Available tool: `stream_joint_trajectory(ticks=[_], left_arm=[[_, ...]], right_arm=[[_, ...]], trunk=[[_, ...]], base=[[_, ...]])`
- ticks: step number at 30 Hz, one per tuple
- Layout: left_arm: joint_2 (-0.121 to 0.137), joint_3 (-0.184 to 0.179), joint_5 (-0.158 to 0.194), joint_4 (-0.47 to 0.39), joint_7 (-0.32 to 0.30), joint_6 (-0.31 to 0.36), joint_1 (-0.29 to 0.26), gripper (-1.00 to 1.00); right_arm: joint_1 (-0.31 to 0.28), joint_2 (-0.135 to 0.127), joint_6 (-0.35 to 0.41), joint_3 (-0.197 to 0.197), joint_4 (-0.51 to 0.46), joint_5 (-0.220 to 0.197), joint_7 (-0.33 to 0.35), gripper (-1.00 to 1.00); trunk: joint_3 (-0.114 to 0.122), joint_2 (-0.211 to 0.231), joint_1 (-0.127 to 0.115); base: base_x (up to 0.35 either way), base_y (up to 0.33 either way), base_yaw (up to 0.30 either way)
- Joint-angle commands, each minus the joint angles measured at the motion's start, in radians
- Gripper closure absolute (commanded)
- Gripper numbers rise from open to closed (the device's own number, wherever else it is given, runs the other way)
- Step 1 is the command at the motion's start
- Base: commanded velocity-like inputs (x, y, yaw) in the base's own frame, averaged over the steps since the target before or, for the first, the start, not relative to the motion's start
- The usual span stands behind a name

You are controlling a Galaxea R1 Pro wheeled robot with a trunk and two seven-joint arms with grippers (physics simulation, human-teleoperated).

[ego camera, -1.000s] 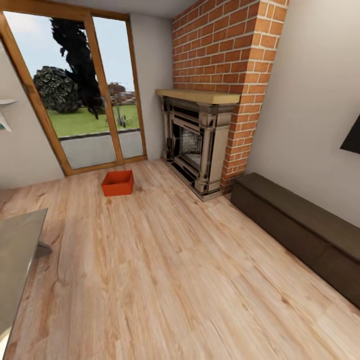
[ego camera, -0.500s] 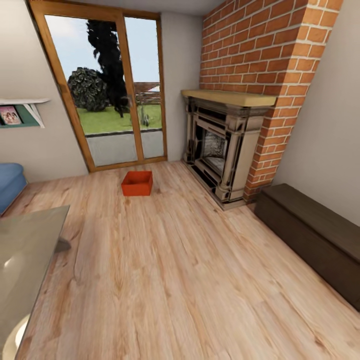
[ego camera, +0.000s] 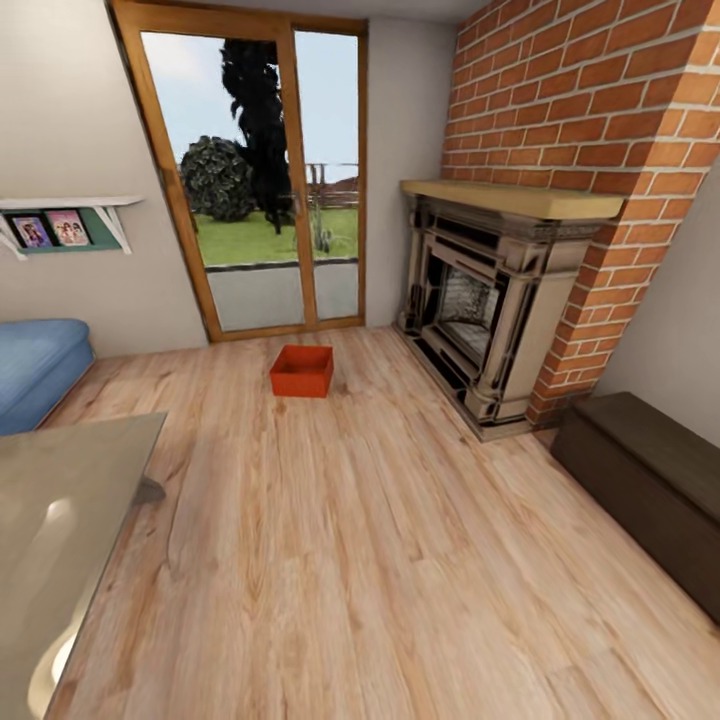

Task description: Move the two storage containers from the living room to the garage. In the garage, place one container on the floor and stack the other container on top of it (either order is fine).

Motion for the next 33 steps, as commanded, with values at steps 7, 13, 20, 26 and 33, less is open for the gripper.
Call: stream_joint_trajectory(ticks=[7, 13, 20, 26, 33], left_arm=[[0.000, -0.003, 0.008, 0.001, -0.001, -0.004, -0.001, -1.00], [0.000, -0.003, 0.007, 0.001, -0.001, -0.004, -0.001, -1.00], [0.000, -0.003, 0.007, 0.001, -0.001, -0.004, -0.001, -1.00], [0.000, -0.003, 0.007, 0.001, -0.001, -0.004, -0.001, -1.00], [0.000, -0.003, 0.007, 0.001, -0.001, -0.004, -0.001, -1.00]], right_arm=[[-0.001, 0.001, -0.005, 0.008, 0.003, -0.009, -0.001, -1.00], [-0.001, 0.001, -0.005, 0.008, 0.003, -0.009, -0.001, -1.00], [-0.001, 0.001, -0.005, 0.008, 0.003, -0.009, -0.001, -1.00], [-0.001, 0.001, -0.005, 0.008, 0.003, -0.009, -0.001, -1.00], [-0.001, 0.001, -0.005, 0.008, 0.003, -0.009, -0.001, -1.00]], trunk=[[-0.001, -0.001, 0.001], [-0.001, -0.001, 0.001], [-0.001, -0.001, 0.001], [-0.001, -0.001, 0.001], [-0.001, -0.001, 0.001]], base=[[0.322, 0.000, 0.006], [0.322, 0.000, 0.000], [0.322, 0.000, 0.000], [0.322, 0.000, 0.000], [0.323, 0.000, 0.008]])
